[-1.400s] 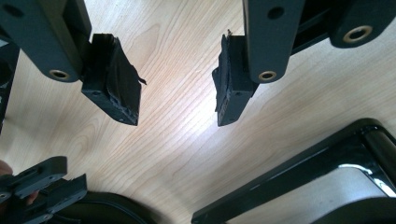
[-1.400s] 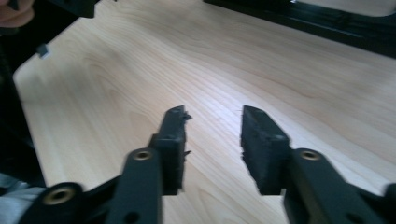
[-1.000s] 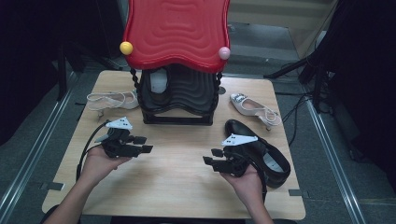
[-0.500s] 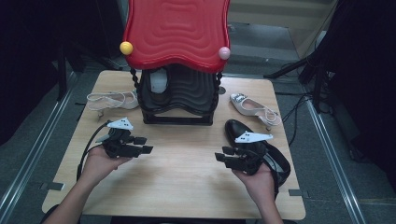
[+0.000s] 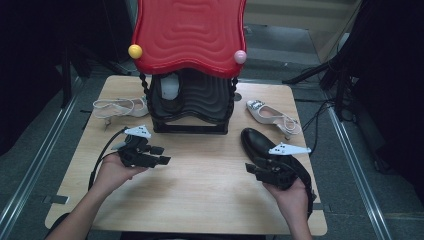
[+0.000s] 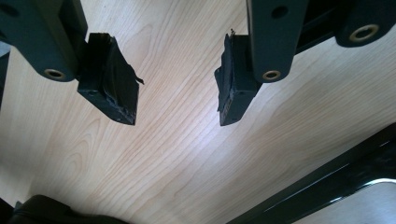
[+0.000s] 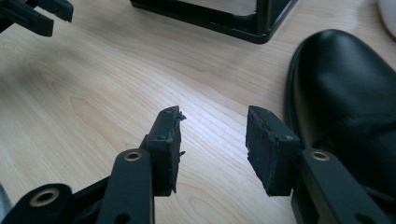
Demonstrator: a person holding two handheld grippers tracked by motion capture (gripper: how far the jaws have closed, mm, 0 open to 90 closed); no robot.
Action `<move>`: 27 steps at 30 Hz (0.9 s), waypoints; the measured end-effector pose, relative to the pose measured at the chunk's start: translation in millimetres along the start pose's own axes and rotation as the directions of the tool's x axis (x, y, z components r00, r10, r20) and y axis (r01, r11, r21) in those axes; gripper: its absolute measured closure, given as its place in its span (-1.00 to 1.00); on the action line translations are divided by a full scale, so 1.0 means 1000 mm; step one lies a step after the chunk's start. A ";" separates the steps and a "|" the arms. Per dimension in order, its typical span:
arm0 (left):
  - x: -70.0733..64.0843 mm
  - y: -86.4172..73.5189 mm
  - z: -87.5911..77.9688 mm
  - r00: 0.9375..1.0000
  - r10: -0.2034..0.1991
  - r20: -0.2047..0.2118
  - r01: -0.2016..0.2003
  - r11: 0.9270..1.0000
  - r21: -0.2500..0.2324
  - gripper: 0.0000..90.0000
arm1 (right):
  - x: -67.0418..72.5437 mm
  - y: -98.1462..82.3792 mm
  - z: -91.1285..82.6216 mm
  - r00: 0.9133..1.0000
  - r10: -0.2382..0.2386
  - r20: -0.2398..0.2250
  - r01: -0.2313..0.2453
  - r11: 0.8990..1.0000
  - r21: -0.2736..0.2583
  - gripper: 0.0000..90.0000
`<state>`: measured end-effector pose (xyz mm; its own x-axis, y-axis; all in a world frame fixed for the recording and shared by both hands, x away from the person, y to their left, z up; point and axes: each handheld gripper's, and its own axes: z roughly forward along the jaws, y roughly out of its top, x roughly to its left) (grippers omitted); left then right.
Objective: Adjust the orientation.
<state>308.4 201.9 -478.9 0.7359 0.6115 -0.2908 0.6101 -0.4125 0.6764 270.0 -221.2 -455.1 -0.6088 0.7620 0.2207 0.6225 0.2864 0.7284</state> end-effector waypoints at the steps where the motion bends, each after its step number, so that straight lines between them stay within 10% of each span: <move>1: 0.000 0.000 0.001 1.000 -0.004 0.006 0.004 1.000 -0.004 0.08 | -0.001 -0.001 -0.002 1.000 0.006 -0.004 -0.006 1.000 0.000 0.28; 27: 0.007 0.008 0.013 1.000 0.000 0.022 0.000 1.000 0.014 0.08 | -0.041 -0.024 -0.057 0.989 0.116 0.090 -0.113 0.993 -0.028 0.31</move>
<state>322.3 194.5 -484.2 0.7422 0.5965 -0.3055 0.6138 -0.4220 0.6672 251.9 -292.6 -444.1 -0.4860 0.8392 0.2440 0.6736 0.1818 0.7164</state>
